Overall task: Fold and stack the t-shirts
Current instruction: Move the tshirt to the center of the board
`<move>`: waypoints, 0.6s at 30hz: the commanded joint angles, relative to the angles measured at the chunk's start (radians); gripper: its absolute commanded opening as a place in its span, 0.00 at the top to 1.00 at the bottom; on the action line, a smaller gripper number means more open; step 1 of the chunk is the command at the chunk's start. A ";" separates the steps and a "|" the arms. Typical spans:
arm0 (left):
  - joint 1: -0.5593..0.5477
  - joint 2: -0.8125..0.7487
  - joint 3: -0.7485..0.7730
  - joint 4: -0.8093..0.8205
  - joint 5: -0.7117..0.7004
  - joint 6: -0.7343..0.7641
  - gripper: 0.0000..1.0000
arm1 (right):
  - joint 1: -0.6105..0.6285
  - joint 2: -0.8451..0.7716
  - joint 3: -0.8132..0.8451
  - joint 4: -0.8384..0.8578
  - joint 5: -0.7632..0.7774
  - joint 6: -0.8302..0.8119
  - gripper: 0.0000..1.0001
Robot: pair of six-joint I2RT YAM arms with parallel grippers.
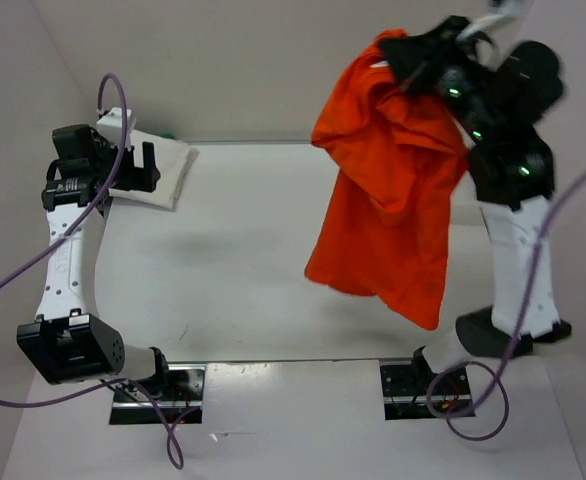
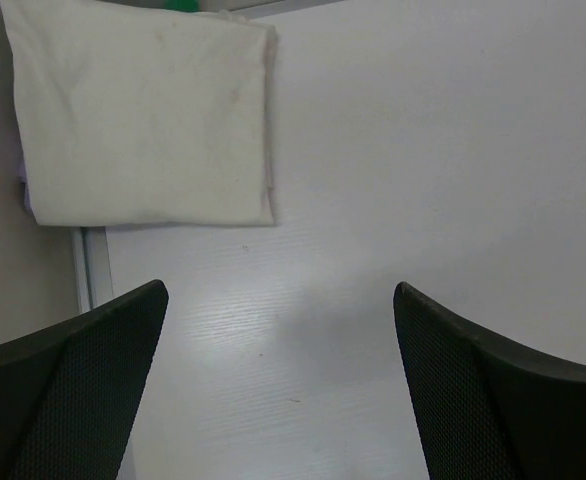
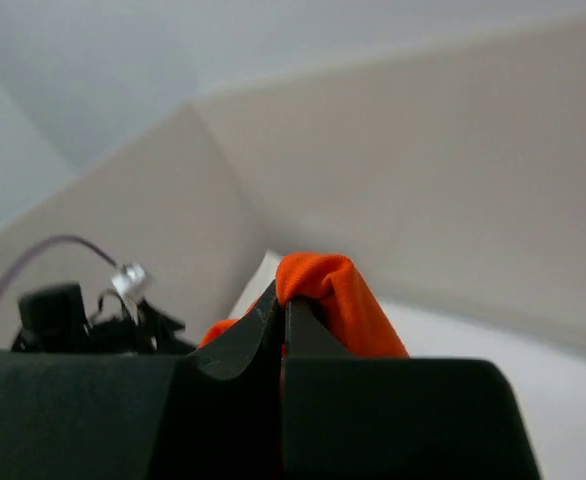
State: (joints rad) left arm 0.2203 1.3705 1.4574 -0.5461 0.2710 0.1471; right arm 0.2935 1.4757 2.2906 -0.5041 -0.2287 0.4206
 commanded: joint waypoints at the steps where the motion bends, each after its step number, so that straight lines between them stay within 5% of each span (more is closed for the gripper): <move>1: 0.014 -0.037 -0.011 0.029 0.071 -0.044 0.00 | 0.125 0.193 0.052 -0.160 -0.074 -0.044 1.00; 5: 0.027 -0.047 -0.011 0.020 0.092 -0.032 0.00 | 0.196 0.409 0.251 -0.327 -0.029 -0.069 1.00; 9: 0.027 -0.056 -0.011 0.009 0.114 -0.012 0.00 | 0.196 0.397 0.144 -0.389 0.031 -0.078 0.94; 12: 0.027 -0.056 -0.022 0.000 0.151 0.008 0.00 | 0.196 0.327 -0.047 -0.389 0.075 -0.115 0.77; 13: 0.027 -0.056 -0.022 0.000 0.161 0.019 0.00 | 0.187 0.307 -0.100 -0.389 0.094 -0.115 0.55; 14: 0.004 -0.045 -0.031 0.000 0.162 0.037 0.00 | 0.187 0.289 -0.203 -0.389 0.120 -0.115 0.45; 18: -0.096 -0.010 -0.052 -0.050 0.116 0.115 0.00 | 0.090 0.164 -0.440 -0.309 0.175 -0.059 0.36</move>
State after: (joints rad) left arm 0.1986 1.3525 1.4242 -0.5613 0.3805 0.1825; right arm 0.4496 1.7519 1.9476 -0.8776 -0.1246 0.3374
